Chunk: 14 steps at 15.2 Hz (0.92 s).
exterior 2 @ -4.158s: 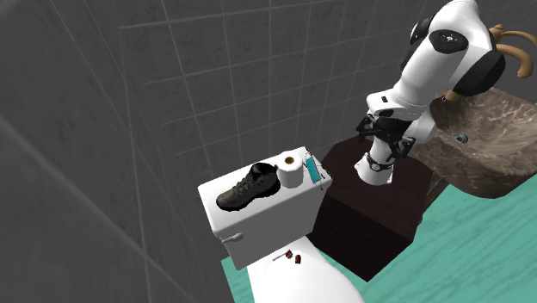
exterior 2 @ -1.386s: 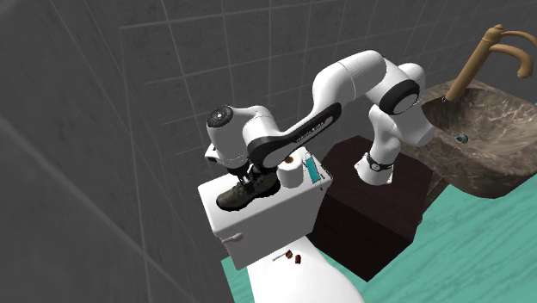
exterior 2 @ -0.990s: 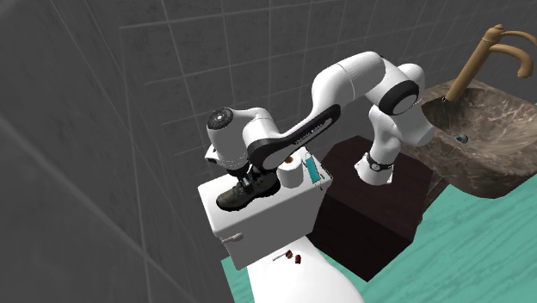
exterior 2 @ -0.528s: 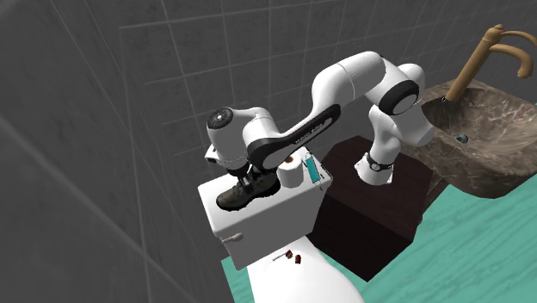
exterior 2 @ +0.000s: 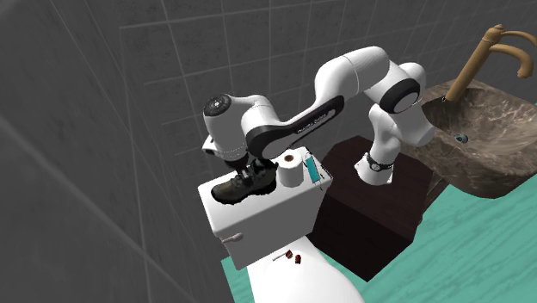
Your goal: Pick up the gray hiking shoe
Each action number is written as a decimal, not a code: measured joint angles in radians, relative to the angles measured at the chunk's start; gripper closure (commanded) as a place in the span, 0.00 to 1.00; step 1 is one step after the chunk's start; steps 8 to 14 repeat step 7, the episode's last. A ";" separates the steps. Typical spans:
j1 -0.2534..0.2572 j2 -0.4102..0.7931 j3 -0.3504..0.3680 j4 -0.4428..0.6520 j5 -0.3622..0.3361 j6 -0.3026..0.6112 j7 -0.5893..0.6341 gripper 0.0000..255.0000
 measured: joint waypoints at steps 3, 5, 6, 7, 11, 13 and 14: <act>-0.002 -0.006 -0.002 0.032 -0.002 -0.038 -0.002 1.00; -0.002 -0.007 -0.002 0.058 -0.002 -0.065 -0.001 1.00; -0.002 -0.008 -0.002 0.071 -0.002 -0.078 -0.002 1.00; -0.003 -0.009 -0.002 0.075 -0.002 -0.083 -0.003 1.00; -0.003 -0.009 -0.002 0.075 -0.002 -0.083 -0.003 1.00; -0.003 -0.009 -0.002 0.075 -0.002 -0.083 -0.003 1.00; -0.003 -0.009 -0.002 0.075 -0.002 -0.083 -0.003 1.00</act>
